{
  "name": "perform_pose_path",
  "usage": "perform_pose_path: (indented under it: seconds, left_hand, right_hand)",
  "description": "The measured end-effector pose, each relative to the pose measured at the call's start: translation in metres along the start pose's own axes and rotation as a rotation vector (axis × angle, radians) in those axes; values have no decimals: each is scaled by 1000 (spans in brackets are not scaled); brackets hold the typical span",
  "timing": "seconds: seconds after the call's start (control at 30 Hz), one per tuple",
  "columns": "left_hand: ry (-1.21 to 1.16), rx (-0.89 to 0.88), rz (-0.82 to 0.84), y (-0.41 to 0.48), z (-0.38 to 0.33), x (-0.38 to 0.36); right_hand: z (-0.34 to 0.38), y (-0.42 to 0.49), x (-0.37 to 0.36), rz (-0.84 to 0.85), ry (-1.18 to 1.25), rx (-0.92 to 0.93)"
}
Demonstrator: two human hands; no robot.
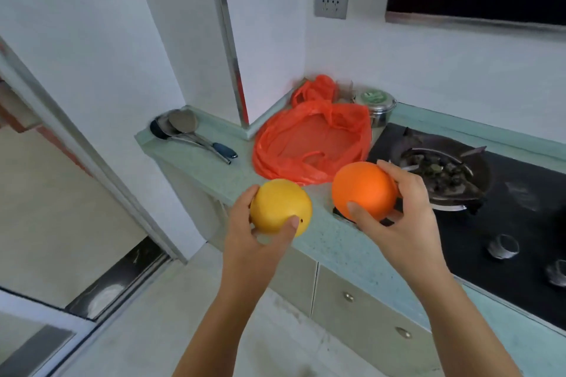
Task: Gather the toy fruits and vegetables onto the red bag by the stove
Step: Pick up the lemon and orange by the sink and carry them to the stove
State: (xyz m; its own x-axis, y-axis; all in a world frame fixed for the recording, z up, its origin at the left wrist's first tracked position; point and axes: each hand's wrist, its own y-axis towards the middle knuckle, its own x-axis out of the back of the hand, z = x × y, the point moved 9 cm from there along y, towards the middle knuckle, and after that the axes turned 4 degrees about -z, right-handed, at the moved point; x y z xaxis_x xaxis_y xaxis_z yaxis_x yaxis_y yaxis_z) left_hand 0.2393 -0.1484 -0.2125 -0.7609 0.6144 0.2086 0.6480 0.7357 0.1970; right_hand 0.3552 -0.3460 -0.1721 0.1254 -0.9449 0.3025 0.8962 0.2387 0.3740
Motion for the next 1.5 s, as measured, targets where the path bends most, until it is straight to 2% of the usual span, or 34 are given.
perform_pose_path:
  seconds: [0.43,0.8,1.0,1.5]
  left_hand:
    - [-81,71,182,109,53,-72]
    - [-101,70,367,274,102,-109]
    - [-63,20,452,346,129,-148]
    - [75,-22,633,413,172,-272]
  right_hand:
    - [-80,72,-36,-45,-128,-201]
    - [-118,189,-136,-132,-267,-278]
    - [-147,234,-165,-230,-298,-329]
    - [-246,294,-168,-348,-430,-445]
